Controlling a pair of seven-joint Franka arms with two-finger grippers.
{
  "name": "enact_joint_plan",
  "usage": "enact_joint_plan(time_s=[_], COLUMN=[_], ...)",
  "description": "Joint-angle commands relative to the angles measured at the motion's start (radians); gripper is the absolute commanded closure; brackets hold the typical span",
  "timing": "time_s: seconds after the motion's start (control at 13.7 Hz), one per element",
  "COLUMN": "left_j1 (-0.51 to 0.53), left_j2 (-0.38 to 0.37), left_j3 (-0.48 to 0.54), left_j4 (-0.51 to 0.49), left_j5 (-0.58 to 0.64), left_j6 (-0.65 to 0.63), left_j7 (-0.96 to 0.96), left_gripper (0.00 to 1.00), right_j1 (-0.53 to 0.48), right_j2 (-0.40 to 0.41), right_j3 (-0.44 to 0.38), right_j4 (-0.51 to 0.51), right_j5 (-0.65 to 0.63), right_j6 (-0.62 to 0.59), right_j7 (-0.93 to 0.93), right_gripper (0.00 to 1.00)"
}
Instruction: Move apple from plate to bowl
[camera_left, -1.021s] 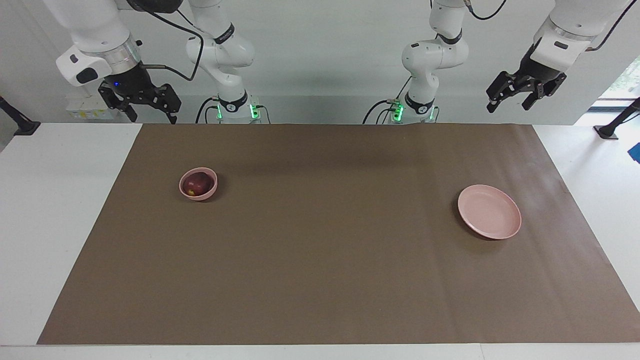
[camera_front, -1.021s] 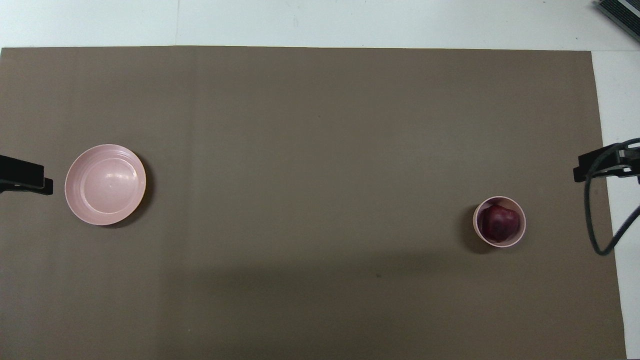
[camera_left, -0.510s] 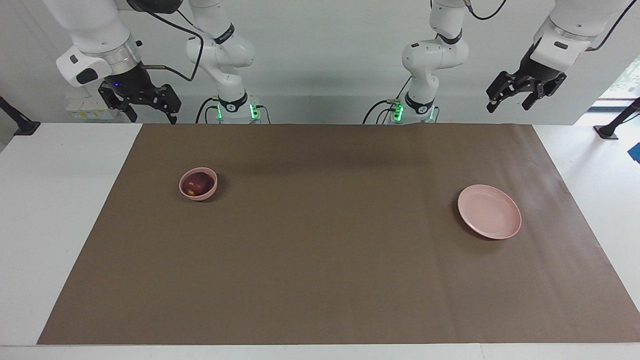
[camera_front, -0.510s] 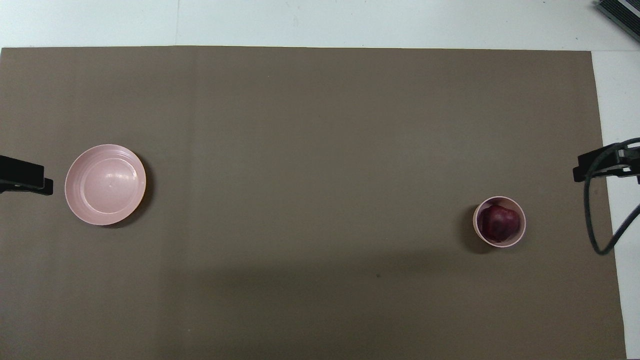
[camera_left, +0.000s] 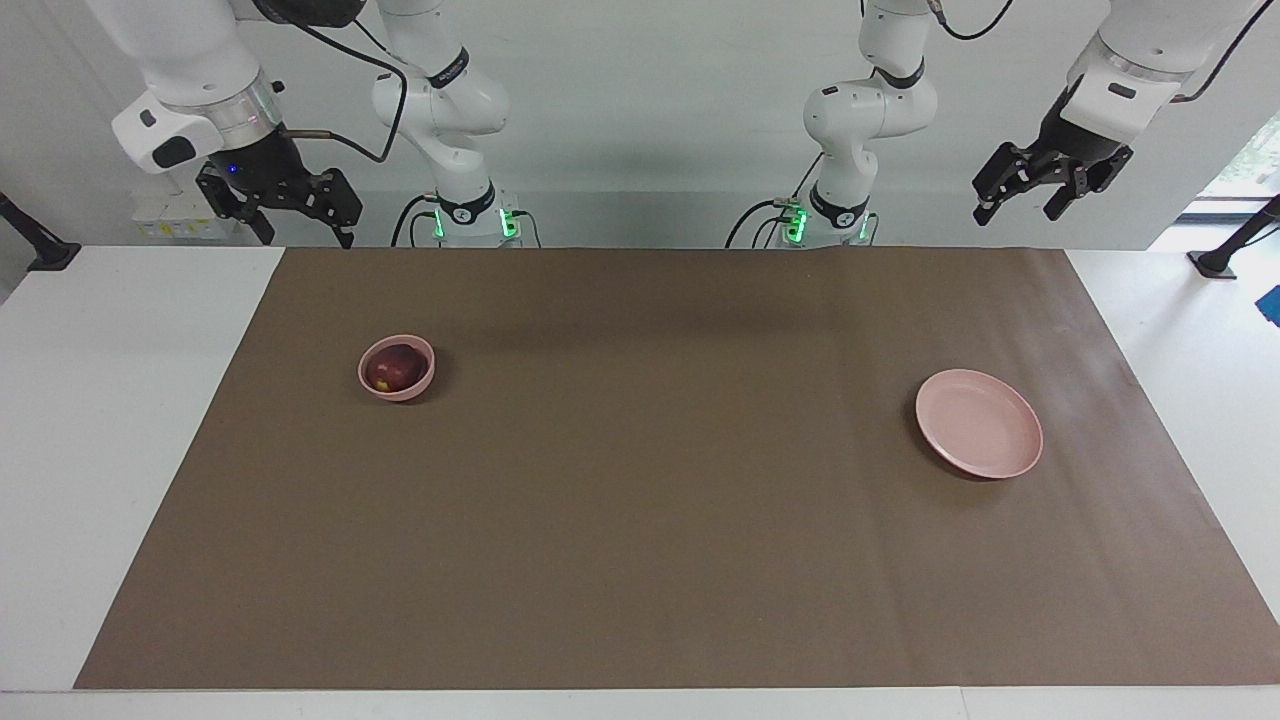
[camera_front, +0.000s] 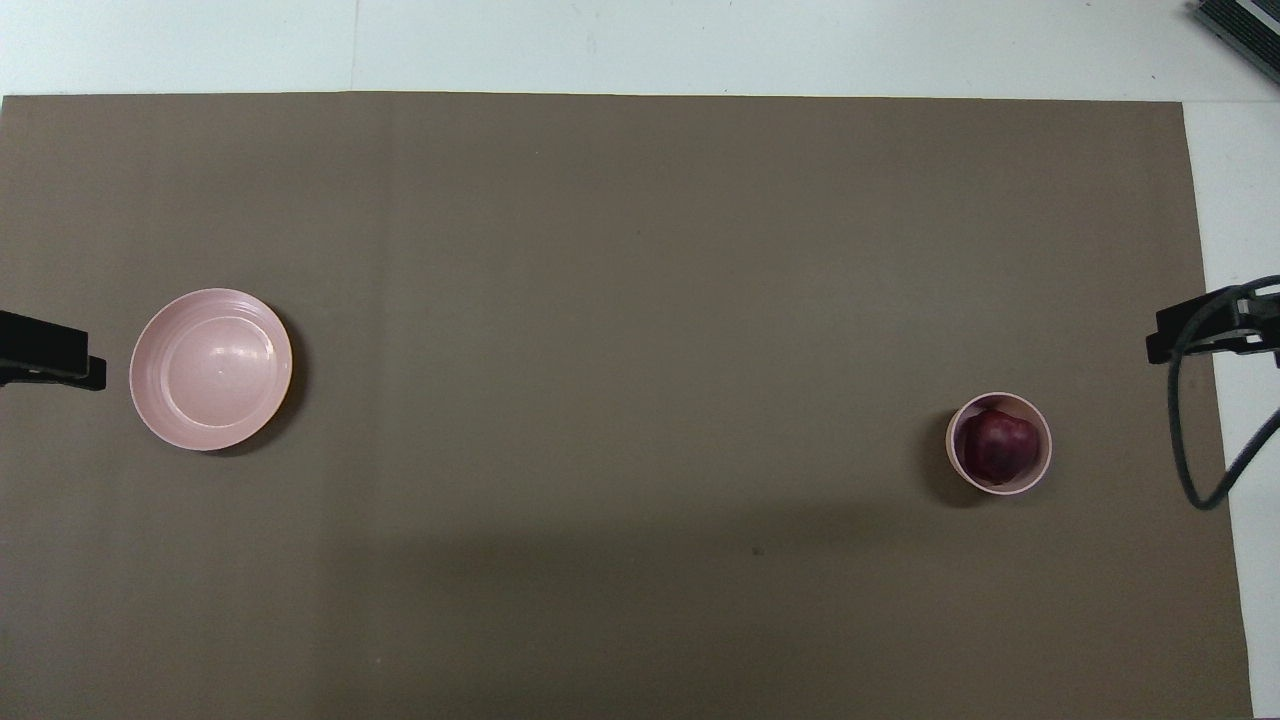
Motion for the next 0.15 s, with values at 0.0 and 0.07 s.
enact_joint_plan(time_s=[0.0, 0.07], left_j1=[0.001, 0.001], left_j2=[-0.006, -0.006], left_j3=[0.001, 0.001], left_j4=[-0.003, -0.003], left_j5=[0.013, 0.013], left_j6=[-0.011, -0.011], left_j7=[0.004, 0.004], left_gripper=[0.0, 0.0], right_j1=[-0.009, -0.009], right_j2=[0.013, 0.013], right_j3=[0.01, 0.01], right_j4=[0.024, 0.024], right_j5=[-0.021, -0.021], right_j6=[-0.012, -0.01], right_j7=[-0.012, -0.011], right_gripper=[0.0, 0.0])
